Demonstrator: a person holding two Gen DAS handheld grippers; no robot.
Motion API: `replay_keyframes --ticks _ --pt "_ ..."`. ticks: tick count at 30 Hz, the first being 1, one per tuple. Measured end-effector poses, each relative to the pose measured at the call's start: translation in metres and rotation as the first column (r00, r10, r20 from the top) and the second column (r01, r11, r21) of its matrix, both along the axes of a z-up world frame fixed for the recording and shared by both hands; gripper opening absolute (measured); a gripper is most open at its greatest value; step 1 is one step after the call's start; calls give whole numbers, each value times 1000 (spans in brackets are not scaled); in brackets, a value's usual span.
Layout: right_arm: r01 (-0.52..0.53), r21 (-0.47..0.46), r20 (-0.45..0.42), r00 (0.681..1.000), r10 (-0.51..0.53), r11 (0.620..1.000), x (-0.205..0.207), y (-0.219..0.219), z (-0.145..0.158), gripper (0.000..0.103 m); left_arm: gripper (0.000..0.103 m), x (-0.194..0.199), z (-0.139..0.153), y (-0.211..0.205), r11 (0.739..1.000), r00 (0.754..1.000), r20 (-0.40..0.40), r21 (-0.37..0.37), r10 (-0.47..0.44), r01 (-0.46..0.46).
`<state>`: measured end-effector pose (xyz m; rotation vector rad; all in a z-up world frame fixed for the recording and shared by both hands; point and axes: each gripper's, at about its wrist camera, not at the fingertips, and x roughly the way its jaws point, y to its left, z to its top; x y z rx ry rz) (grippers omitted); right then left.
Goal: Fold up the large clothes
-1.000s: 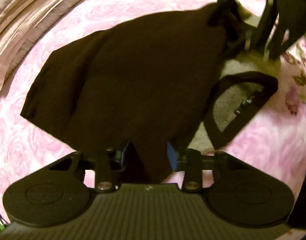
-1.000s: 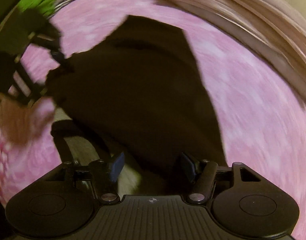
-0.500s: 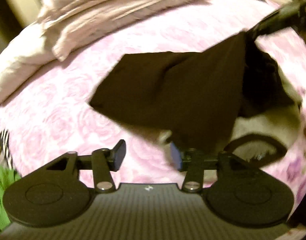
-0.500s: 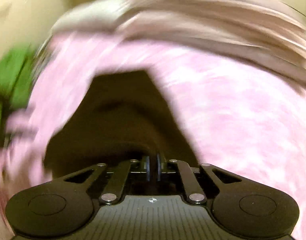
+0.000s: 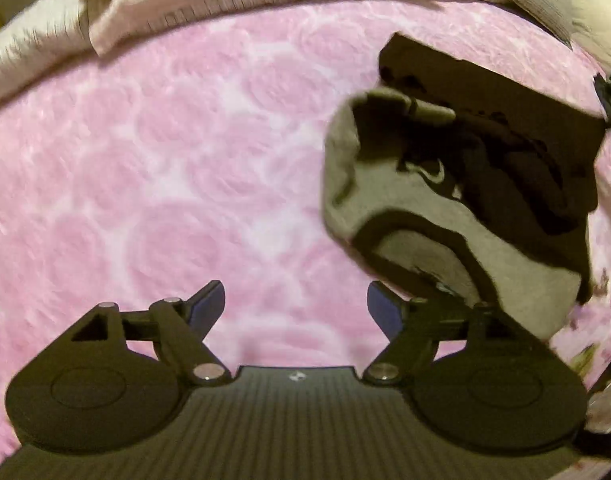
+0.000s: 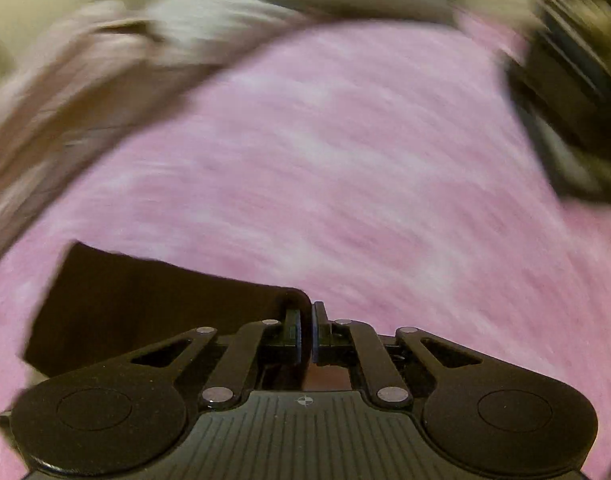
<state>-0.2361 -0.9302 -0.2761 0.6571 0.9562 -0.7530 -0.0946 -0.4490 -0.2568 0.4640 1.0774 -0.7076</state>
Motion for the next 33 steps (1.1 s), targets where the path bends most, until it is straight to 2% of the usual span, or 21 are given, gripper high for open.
replay_keyframes --ticks 3,5,6,8,9,10,11,13,15,16,17,19,21,23,24,25,26,27,29,33 --pt "-3 -16 -104 995 1 1000 -26 8 -7 1 79 -14 -17 -16 1000 999 -46 -21 17 -18" --pt "-65 3 -126 990 65 998 -36 20 -3 7 79 -20 -30 -31 1000 998 -61 -18 20 -21" --pt "-131 -10 -141 982 129 991 -37 30 2 10 79 -21 -35 -36 999 997 -69 -23 23 -25" --pt "-311 -56 -139 943 301 949 -24 60 13 23 79 -25 -43 -46 999 996 -83 -32 24 -26" --pt "-417 -77 -124 905 406 906 -17 77 21 30 79 -26 -48 -50 999 996 -86 -31 23 -26" --pt "-501 -90 -109 864 491 861 -8 90 26 49 79 -27 -50 -54 999 996 -87 -29 22 -24" --pt "-599 -108 -88 800 593 793 4 107 30 63 79 -28 -51 -55 999 996 -89 -32 22 -25" --pt "-773 -144 -48 630 775 618 36 142 33 64 79 -35 -51 -53 998 996 -83 -38 39 -42" --pt "-893 -168 -35 428 903 417 76 177 27 64 79 -39 -50 -46 997 994 -82 -33 69 -72" --pt "-929 -179 -38 337 941 325 93 192 22 64 79 -40 -50 -41 995 992 -85 -32 92 -95" --pt "-961 -190 -60 215 975 200 113 214 16 64 79 -42 -49 -35 991 989 -87 -34 123 -127" --pt "-978 -208 -128 30 991 3 139 245 0 64 79 -48 -47 -24 979 976 -99 -43 192 -197" --pt "-970 -197 -194 -102 976 -141 163 260 -21 64 79 -57 -45 -18 967 964 -115 -55 240 -247" --pt "-955 -171 -267 -191 945 -241 179 266 -44 64 79 -69 -46 -17 956 953 -135 -75 273 -284" --pt "-950 -147 -287 -226 931 -276 186 268 -53 64 79 -74 -46 -18 950 947 -150 -87 285 -299" --pt "-947 -129 -301 -245 922 -294 192 268 -58 53 79 -79 -48 -19 943 939 -172 -101 296 -316" --pt "-946 -112 -308 -258 916 -305 198 265 -62 16 79 -84 -50 -22 937 933 -191 -112 305 -330" --pt "-948 -110 -320 -252 913 -300 202 263 -62 0 79 -89 -52 -25 932 927 -210 -126 310 -340" --pt "-955 -137 -315 -209 926 -263 210 255 -52 0 79 -98 -55 -37 925 920 -250 -155 303 -347" --pt "-977 -201 -242 -22 970 -72 230 228 -14 0 73 -113 -62 -63 922 911 -307 -184 276 -342"
